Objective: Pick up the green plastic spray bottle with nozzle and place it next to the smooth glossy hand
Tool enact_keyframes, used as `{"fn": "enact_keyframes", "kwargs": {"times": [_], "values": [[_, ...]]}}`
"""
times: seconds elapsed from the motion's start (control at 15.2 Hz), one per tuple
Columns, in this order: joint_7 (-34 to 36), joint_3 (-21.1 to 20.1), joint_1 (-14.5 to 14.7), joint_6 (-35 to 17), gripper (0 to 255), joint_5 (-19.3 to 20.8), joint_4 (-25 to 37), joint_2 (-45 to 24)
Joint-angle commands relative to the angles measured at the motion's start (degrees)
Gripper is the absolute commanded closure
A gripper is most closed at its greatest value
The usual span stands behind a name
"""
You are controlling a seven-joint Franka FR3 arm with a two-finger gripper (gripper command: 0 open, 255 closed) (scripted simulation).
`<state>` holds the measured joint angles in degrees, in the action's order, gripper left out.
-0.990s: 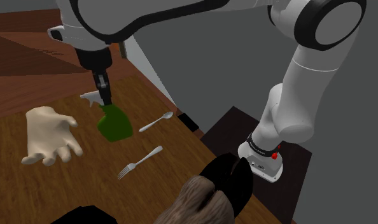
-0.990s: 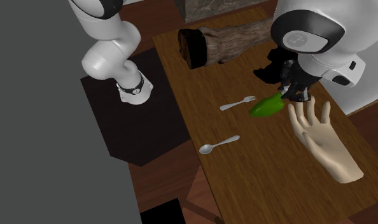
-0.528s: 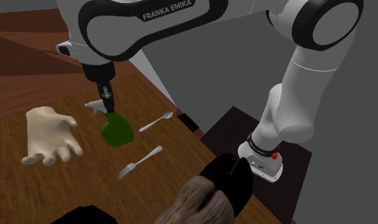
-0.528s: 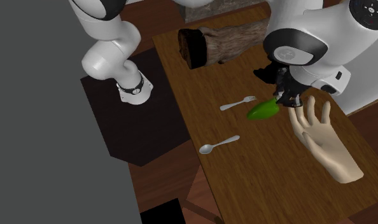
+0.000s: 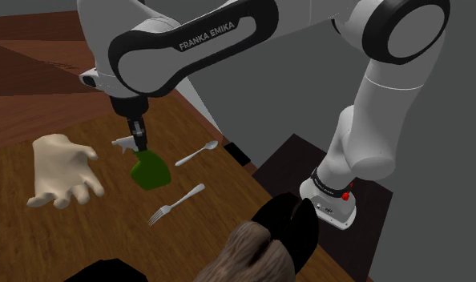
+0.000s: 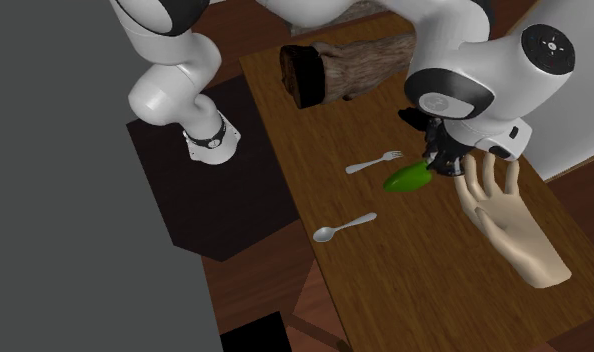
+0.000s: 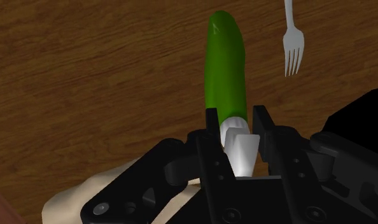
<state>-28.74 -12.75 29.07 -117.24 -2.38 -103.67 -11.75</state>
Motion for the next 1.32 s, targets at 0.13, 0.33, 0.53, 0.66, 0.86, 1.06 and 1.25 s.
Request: {"fn": "enact_keyframes", "kwargs": {"times": [0.13,0.33,0.53,0.66,0.86,1.06,1.25], "values": [[-0.03,0.00,-0.01,-0.37,255,-0.01,-0.37,0.05],[-0.03,0.00,-0.01,-0.37,255,-0.01,-0.37,0.05],[-0.03,0.00,-0.01,-0.37,0,-0.02,-0.37,0.05],[-0.03,0.00,-0.01,-0.37,0,-0.02,-0.37,0.05],[-0.17,0.04,-0.21,3.16,0,-0.23,2.01,1.20],[-0.26,0.09,-0.37,6.37,0,-0.37,4.44,1.99],[-0.26,0.09,-0.37,6.37,0,-0.37,4.44,1.99]]}}
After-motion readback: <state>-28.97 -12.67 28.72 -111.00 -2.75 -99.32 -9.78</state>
